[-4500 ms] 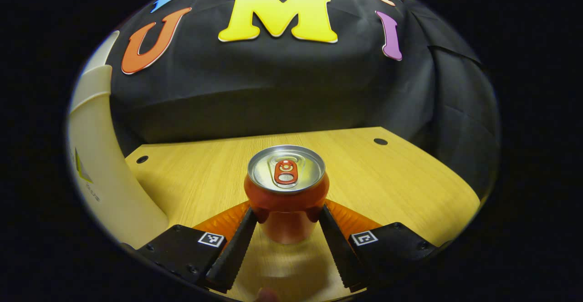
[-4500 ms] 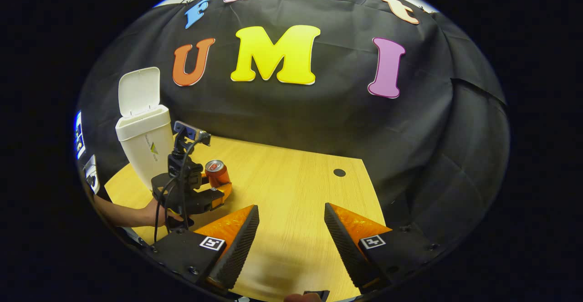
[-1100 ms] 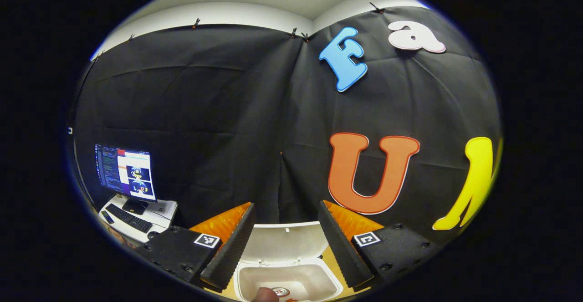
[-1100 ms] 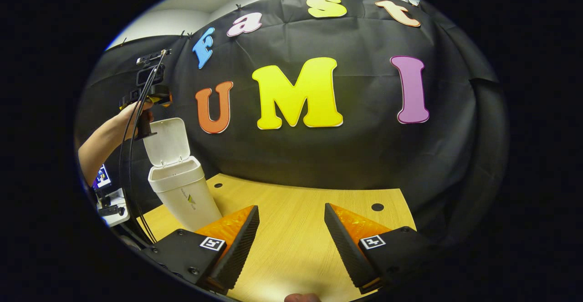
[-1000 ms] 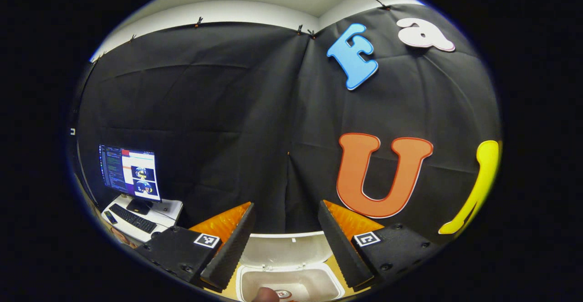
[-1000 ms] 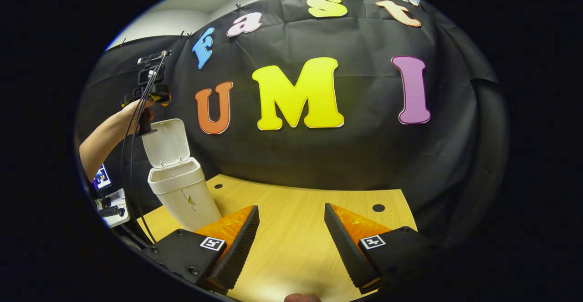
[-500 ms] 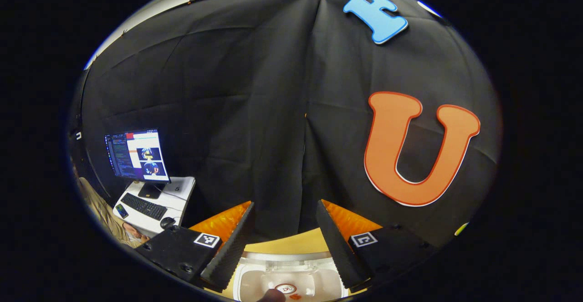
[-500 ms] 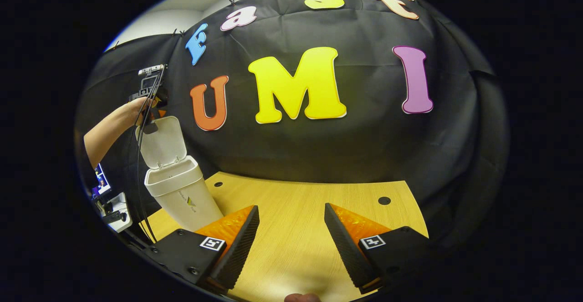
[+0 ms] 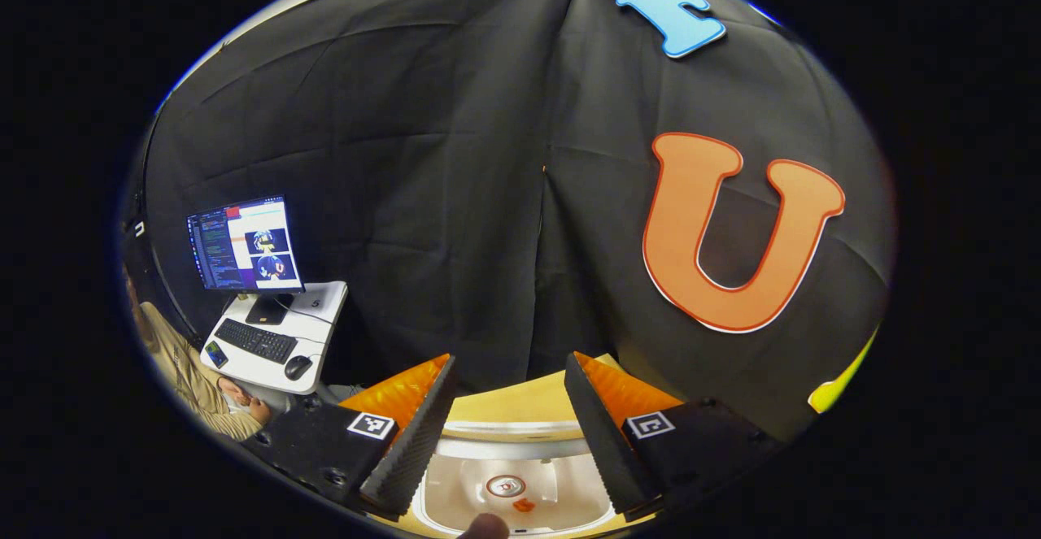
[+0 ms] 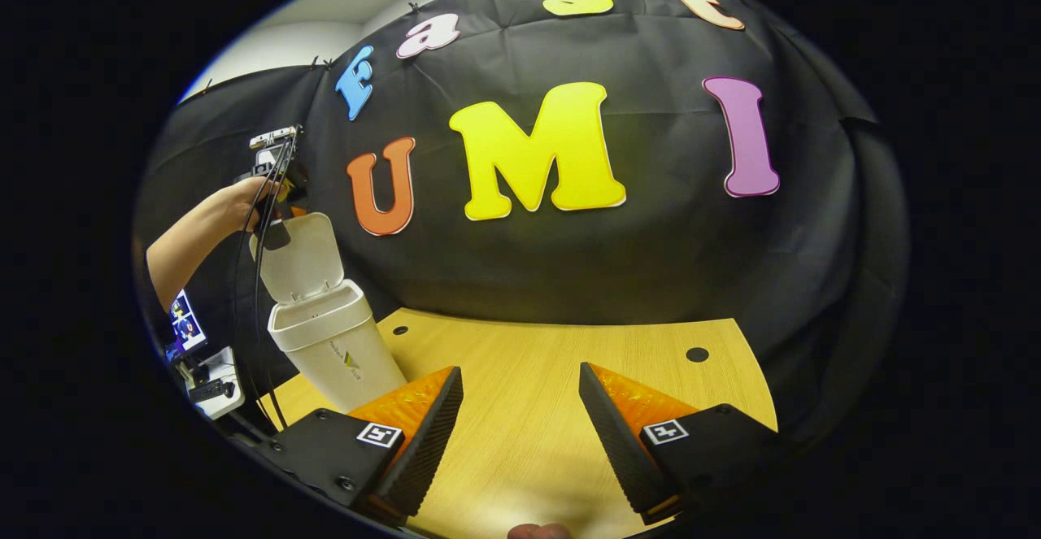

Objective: Press the lid of the desktop garbage bin to open it, pick up the crumpled paper on the desktop and throw it into the bin, then pick up the pop can on the desktop and drop it into the bin, and finally close the garbage bin lid.

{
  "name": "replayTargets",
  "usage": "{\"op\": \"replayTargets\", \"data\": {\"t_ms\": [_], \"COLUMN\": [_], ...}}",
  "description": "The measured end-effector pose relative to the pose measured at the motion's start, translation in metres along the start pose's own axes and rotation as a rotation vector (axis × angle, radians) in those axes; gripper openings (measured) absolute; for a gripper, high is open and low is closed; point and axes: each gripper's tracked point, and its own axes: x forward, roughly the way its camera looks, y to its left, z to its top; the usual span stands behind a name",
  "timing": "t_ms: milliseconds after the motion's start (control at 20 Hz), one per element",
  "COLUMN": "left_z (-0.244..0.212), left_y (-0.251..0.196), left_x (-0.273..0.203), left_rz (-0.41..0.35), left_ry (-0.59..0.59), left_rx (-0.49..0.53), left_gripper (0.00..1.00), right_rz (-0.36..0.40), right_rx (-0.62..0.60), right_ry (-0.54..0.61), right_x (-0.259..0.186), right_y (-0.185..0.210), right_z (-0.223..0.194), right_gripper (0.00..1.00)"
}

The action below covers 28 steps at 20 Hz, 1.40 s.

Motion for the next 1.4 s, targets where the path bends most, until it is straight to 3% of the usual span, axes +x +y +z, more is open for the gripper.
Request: {"op": "replayTargets", "data": {"t_ms": [250,600,850,1400], "left_z": [-0.058,-0.115,-0.139,-0.172], "left_y": [-0.005,-0.007,-0.002,0.002], "left_x": [-0.035,-0.058,-0.053,-0.048], "left_rz": [-0.018,-0.015,-0.005,-0.002], "left_ry": [0.044,0.061,0.077,0.098], "left_rx": [-0.052,-0.026,0.000,0.055], "left_gripper": [0.89,0.89,0.88,0.88], "right_rz": [0.012,-0.035,-0.079,-0.058], "right_rx": [-0.001,-0.013,-0.003,-0.013], "right_ry": [-0.013,-0.005,0.007,0.036], "right_x": [-0.020,-0.047,-0.055,-0.047], "right_y": [-0.012,-0.047,-0.069,-0.064], "right_z": [-0.004,-0.012,-0.016,-0.030], "right_gripper": [0.92,0.91,0.92,0.92]}}
